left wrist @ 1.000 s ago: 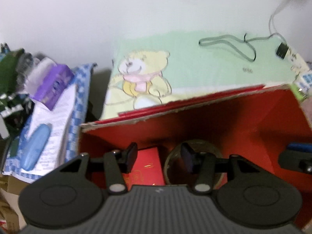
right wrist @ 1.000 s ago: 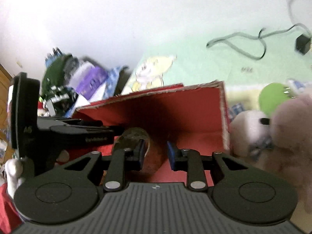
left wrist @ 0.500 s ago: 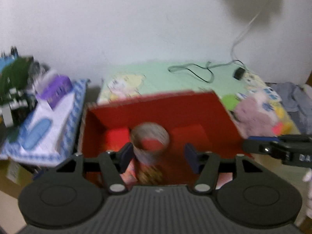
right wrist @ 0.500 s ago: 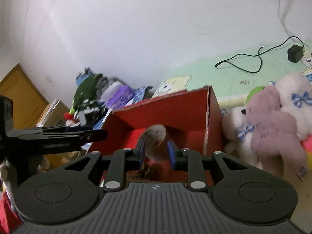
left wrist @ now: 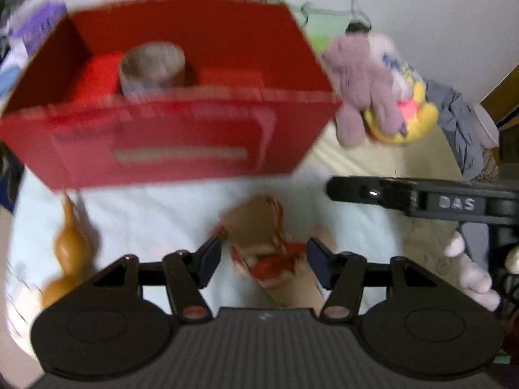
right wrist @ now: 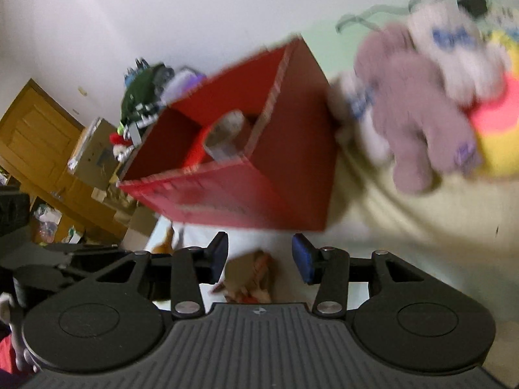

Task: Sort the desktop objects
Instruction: 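Move the right gripper down to the tan item wrapped in red scarf, then close the right gripper on the scarf-wrapped tan item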

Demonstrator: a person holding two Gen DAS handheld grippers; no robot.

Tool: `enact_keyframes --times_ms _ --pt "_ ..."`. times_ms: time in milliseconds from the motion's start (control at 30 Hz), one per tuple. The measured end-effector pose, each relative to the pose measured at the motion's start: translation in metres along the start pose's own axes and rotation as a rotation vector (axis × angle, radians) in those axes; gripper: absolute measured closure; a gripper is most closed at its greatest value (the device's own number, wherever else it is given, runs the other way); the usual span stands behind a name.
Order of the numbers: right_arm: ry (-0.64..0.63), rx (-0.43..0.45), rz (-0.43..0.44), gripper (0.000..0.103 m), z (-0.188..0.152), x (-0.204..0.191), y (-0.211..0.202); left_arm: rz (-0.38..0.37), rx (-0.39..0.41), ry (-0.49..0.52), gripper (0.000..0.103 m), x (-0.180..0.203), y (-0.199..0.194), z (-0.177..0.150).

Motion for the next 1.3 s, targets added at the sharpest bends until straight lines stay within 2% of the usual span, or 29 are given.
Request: enact_keyframes --times_ms 133,300,400,500,667,833,1067,1300 --pt "0.011 -0.074 0.009 0.055 -0.018 0.007 0.013 0.043 -0.021 -0.045 0.038 0.006 0.017 -0.016" --pt "0.075 -0.131 0.061 0.055 -0.037 0.017 0.020 0.046 -0.077 -0.118 0.037 0.007 0.036 -0.032" --pt "0.098 -0.153 0.075 0.055 -0.044 0.019 0.021 0.048 -0.079 -0.145 0.034 0.008 0.039 -0.034" --pt "0.104 -0.169 0.106 0.055 -0.048 0.018 0.020 0.079 -0.071 -0.159 0.030 0.008 0.043 -0.033" --pt "0.086 -0.188 0.122 0.055 -0.051 0.013 0.025 0.140 -0.074 -0.147 0.030 0.007 0.048 -0.033" --pt "0.077 -0.215 0.136 0.055 -0.054 0.011 0.033 0.176 -0.055 -0.128 0.032 0.008 0.049 -0.031" --pt "0.096 -0.234 0.156 0.055 -0.053 0.011 0.038 0.190 -0.052 -0.133 0.033 0.005 0.053 -0.030" --pt "0.073 -0.262 0.177 0.055 -0.052 0.001 0.044 0.218 -0.065 -0.135 0.044 -0.001 0.057 -0.029"
Point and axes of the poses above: each gripper's, at about its wrist camera, not at the fingertips, and y roughly the way its jaws point, x to its right, z to its top, the point moved 9 cm from there along y, roughly the way its jaws point, and after that the axes turned 6 degrees about -y, right-handed, at the moved point
